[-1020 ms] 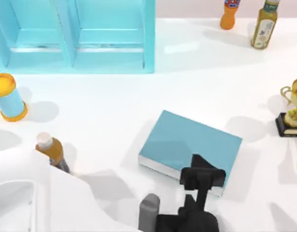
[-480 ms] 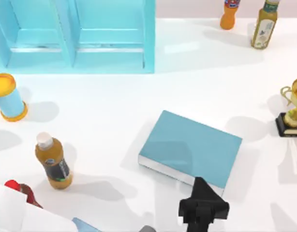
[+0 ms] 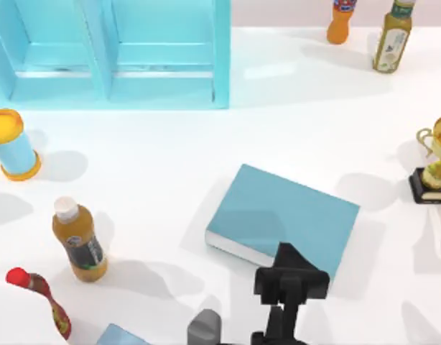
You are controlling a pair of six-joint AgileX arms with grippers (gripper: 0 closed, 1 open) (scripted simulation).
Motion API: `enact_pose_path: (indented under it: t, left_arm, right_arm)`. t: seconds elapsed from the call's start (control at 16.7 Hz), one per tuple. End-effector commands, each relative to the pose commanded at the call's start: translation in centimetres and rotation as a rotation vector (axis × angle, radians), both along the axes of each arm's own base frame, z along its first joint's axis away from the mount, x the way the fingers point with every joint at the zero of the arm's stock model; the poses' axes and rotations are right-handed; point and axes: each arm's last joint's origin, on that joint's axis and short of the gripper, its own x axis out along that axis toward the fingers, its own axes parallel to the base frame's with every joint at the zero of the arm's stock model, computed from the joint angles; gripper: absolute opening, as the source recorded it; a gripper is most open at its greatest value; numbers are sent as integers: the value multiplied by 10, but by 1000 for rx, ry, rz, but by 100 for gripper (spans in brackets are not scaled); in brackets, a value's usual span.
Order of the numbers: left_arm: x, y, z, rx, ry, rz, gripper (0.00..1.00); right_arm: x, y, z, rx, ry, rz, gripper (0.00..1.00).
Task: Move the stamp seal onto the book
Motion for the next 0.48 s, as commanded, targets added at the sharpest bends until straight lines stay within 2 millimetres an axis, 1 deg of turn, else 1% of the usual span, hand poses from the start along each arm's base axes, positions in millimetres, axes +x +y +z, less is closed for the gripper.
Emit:
enact_pose_path:
  t: [0.12, 0.24, 0.36, 0.48]
  left_arm:
    - [18, 14, 21, 16, 41, -4, 100]
    - [38, 36, 46, 39, 79, -23, 100]
    - [58, 67, 70, 79, 100, -62, 100]
    - [74, 104, 90, 146, 94, -117, 100]
  right_arm:
    - [0, 0, 0, 0, 0, 0, 100]
    - [0, 0, 0, 0, 0, 0, 100]
    - [0, 0, 0, 0, 0, 0, 100]
    - [0, 0, 0, 0, 0, 0, 100]
